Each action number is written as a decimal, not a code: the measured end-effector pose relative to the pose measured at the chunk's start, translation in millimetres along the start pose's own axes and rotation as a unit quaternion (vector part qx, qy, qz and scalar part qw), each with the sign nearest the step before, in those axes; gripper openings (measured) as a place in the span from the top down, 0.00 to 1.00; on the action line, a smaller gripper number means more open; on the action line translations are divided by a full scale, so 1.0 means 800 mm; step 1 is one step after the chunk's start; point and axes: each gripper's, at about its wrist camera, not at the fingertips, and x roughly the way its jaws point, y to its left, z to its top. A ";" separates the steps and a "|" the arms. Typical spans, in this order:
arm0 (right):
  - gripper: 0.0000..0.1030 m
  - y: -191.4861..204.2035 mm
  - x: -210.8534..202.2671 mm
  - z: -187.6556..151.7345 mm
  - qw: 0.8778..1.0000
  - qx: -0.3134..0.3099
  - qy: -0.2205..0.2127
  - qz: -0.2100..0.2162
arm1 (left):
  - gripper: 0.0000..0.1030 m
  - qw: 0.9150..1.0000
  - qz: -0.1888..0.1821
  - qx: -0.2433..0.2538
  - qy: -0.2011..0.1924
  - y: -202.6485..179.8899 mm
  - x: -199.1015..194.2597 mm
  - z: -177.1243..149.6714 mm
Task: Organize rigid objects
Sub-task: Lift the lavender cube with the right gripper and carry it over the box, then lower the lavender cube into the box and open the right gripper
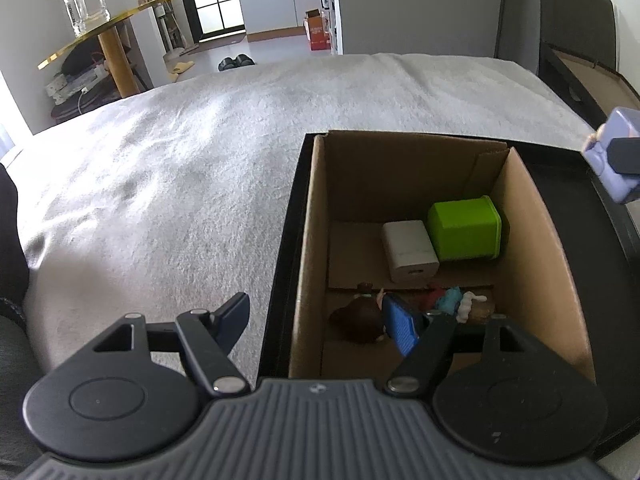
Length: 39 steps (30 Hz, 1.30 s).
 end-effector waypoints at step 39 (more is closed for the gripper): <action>0.57 0.110 0.074 0.001 0.992 0.005 0.066 0.109 | 0.92 0.997 -0.053 -0.048 -0.020 0.035 -0.004 -0.014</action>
